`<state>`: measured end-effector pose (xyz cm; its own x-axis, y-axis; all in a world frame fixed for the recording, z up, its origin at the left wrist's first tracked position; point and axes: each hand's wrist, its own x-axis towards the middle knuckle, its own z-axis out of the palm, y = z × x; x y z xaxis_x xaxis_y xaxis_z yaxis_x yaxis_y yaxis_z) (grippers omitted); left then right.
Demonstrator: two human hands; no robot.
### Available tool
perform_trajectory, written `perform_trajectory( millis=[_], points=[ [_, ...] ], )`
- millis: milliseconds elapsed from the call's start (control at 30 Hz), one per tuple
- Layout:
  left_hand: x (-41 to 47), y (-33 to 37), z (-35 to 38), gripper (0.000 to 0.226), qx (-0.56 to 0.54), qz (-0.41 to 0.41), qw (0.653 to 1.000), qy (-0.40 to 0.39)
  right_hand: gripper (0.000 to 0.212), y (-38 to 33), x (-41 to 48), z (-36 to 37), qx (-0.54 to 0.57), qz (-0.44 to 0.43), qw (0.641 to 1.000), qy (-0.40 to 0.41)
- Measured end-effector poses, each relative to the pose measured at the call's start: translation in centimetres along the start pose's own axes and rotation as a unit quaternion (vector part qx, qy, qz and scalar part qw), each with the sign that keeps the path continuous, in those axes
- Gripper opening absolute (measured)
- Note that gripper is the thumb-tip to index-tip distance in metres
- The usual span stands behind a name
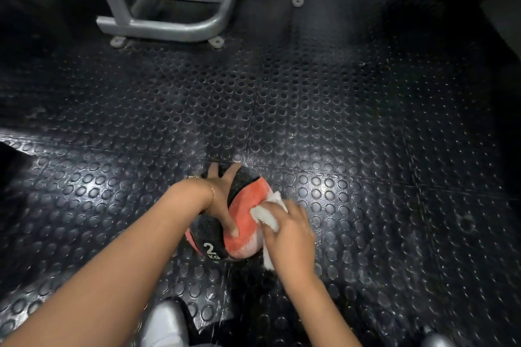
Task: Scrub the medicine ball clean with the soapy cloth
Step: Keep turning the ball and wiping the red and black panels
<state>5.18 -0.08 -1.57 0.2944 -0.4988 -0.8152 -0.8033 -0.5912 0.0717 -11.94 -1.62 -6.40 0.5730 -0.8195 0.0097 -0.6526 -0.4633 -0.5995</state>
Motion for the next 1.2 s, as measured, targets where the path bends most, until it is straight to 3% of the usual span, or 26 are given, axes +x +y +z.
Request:
perform_trajectory(
  millis=[100, 200, 300, 467, 667, 833, 1000, 1133, 1200],
  points=[
    [-0.1, 0.2, 0.2, 0.138, 0.013, -0.005, 1.0, -0.004, 0.035, 0.2, 1.8, -0.7, 0.034, 0.082, 0.995, -0.053],
    [0.0, 0.1, 0.2, 0.139, 0.021, -0.005, 1.0, -0.006, 0.036, -0.3, 1.7, -1.3, 0.012, 0.071, 0.994, -0.083],
    [0.1, -0.3, 0.2, 0.142, 0.041, 0.0, 0.999, 0.001, 0.037, -0.5, 0.5, -1.1, 0.008, 0.048, 0.996, -0.08],
    [0.2, -0.3, 0.2, 0.142, 0.05, 0.005, 0.999, -0.003, 0.033, 0.5, 3.0, -0.8, 0.053, 0.143, 0.985, -0.079],
    [1.2, -1.0, -1.9, 0.141, 0.044, 0.027, 0.998, -0.028, 0.035, -0.4, 1.0, -0.6, 0.034, 0.073, 0.994, -0.072],
    [1.4, -0.6, -2.1, 0.141, 0.041, 0.024, 0.999, -0.027, 0.028, 0.7, 3.7, -0.4, 0.06, 0.138, 0.987, -0.056],
    [1.6, -1.0, -2.3, 0.14, 0.028, 0.026, 0.999, -0.03, 0.033, 0.1, 1.9, -0.3, 0.025, 0.048, 0.997, -0.048],
    [1.1, -0.7, -2.0, 0.139, 0.033, 0.033, 0.999, -0.025, 0.021, 0.8, 4.0, 0.1, 0.064, 0.149, 0.985, -0.054],
    [1.0, -0.8, -1.9, 0.14, 0.047, 0.036, 0.998, -0.027, 0.018, 0.8, 3.7, 0.1, 0.06, 0.136, 0.987, -0.064]
  ],
)
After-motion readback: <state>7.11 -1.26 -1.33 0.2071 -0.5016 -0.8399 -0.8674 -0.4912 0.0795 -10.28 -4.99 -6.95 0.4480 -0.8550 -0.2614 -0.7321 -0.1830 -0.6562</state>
